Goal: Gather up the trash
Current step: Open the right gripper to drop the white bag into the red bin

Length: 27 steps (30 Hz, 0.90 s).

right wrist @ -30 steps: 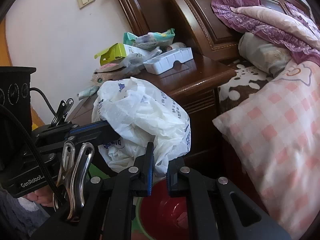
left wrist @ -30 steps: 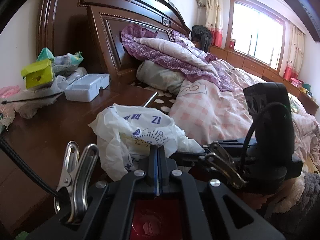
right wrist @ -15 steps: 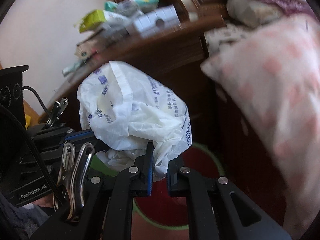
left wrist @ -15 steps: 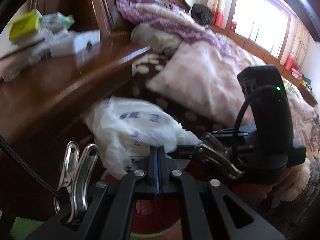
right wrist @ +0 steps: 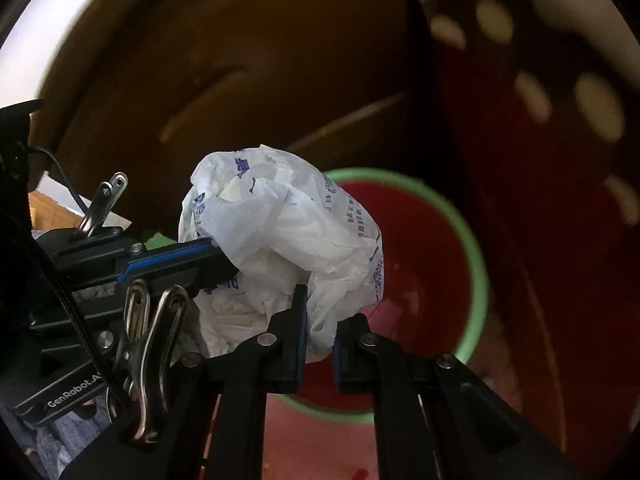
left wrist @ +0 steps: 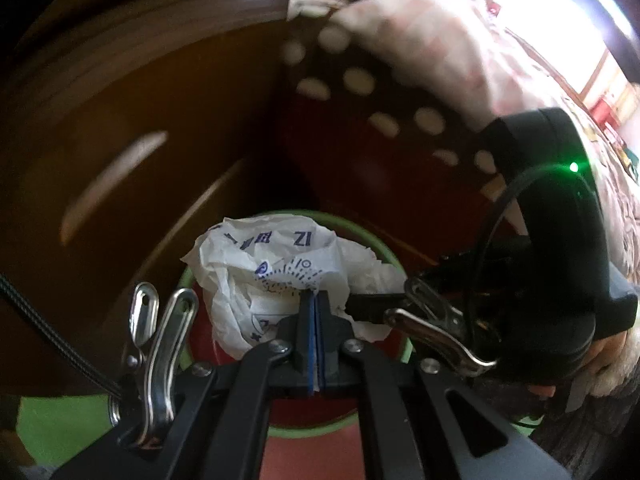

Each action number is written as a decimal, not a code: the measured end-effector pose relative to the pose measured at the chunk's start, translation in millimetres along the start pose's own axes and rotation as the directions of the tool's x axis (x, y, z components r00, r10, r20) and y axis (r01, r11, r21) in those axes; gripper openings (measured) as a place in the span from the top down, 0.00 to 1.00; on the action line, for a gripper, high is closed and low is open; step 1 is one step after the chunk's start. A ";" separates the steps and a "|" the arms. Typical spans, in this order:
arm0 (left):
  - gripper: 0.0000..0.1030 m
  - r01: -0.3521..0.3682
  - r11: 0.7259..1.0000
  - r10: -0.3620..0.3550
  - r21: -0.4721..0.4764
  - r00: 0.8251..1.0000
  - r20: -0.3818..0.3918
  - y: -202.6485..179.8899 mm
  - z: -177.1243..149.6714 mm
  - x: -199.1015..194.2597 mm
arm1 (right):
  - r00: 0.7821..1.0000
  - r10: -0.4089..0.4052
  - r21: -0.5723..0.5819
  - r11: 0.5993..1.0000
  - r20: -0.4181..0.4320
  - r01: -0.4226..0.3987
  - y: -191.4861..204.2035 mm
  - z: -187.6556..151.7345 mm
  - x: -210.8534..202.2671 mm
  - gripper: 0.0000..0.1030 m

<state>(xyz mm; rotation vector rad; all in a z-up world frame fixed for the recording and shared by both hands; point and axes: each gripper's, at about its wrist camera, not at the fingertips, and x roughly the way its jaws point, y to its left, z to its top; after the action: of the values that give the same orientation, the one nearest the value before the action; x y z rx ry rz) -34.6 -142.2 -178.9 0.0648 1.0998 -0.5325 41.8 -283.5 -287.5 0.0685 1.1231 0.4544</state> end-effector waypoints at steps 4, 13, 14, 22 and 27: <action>1.00 -0.004 1.000 0.003 -0.020 0.999 -0.048 7.2 -4.8 15.4 | 0.998 0.007 0.030 1.000 -0.055 -0.005 -6.3 -2.0 17.8 0.90; 1.00 -0.001 0.998 -0.009 -0.058 0.983 -0.185 11.1 -25.2 46.5 | 0.974 -0.023 0.014 1.000 -0.225 0.027 -5.5 -10.6 62.8 0.89; 1.00 0.000 0.998 -0.013 -0.067 0.980 -0.197 12.5 -27.1 49.2 | 0.970 -0.024 0.015 0.999 -0.241 0.029 -4.8 -9.3 66.9 0.89; 1.00 -0.005 0.996 -0.017 -0.090 0.969 -0.246 19.9 -34.1 61.3 | 0.950 -0.031 0.022 0.999 -0.311 0.039 -4.1 -5.4 91.6 0.89; 1.00 -0.010 0.996 -0.014 -0.092 0.967 -0.254 22.6 -33.2 65.2 | 0.947 -0.048 -0.009 0.999 -0.318 0.048 -9.6 -8.3 91.1 0.89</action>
<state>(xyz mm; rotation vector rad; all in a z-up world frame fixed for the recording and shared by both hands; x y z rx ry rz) -29.9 -136.9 -255.1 0.0520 1.3748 -0.4826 69.6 -258.6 -371.5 -0.0346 1.4392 0.4320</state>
